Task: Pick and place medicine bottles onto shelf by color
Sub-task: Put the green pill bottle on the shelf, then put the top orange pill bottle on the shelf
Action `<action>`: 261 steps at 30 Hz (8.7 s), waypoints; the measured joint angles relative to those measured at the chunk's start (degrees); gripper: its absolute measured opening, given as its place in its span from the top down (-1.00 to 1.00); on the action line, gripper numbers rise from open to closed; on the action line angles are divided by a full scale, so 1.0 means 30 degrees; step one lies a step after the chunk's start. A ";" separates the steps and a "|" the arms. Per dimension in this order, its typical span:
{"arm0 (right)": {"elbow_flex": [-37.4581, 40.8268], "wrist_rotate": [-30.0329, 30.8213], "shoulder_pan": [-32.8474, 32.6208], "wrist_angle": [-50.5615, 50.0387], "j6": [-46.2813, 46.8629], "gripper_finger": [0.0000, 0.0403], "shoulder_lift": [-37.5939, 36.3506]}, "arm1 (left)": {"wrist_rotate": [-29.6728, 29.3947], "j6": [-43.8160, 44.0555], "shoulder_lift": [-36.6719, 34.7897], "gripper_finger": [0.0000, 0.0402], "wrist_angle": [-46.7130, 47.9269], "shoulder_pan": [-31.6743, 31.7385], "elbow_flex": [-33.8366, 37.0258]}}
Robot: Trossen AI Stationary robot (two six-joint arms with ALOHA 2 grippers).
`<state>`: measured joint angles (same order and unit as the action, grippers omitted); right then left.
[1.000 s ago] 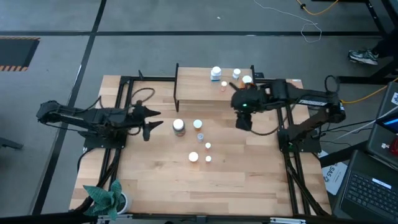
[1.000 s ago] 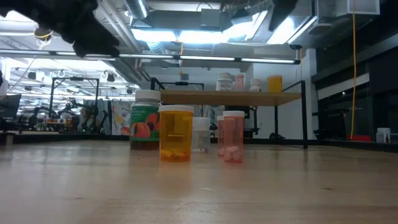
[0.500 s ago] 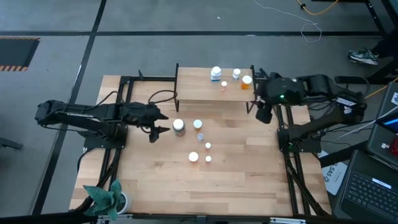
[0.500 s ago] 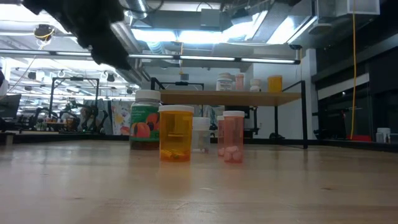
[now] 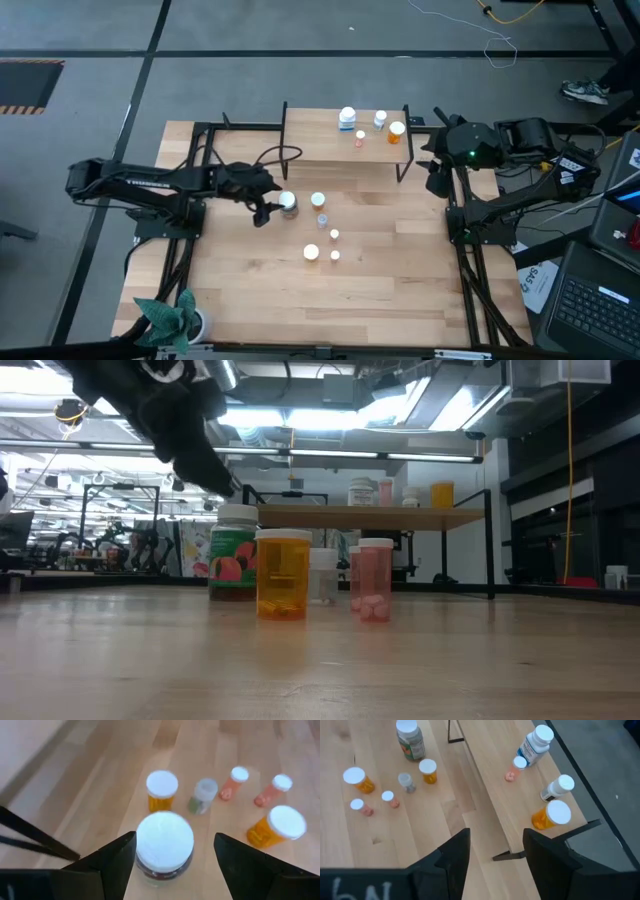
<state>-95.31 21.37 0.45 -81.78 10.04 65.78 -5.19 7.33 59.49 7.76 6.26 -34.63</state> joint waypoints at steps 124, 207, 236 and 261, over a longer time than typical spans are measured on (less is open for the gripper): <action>0.0000 -0.0667 0.0000 -0.0772 -0.1581 0.08 0.0013 | 0.0510 -0.3214 0.5962 -0.01 0.4787 0.8072 -1.3494; 0.0007 -0.3708 -0.0611 0.8443 -0.0481 0.08 1.1591 | 0.5259 0.2310 -0.2588 -0.41 1.9708 -0.2347 -0.9563; -0.0044 -0.3657 -0.0597 1.0440 -0.0852 0.08 1.1650 | -0.1687 1.0001 -0.3283 0.61 1.8744 -0.5683 -0.5633; -0.0051 -0.3643 -0.0597 1.0921 -0.1581 0.08 1.1657 | -0.4867 0.2859 -1.3052 0.60 -0.5437 -0.9266 0.8812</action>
<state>-95.46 10.44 -1.34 -49.01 5.30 100.75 -19.79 15.91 20.33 -8.55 -21.54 -8.19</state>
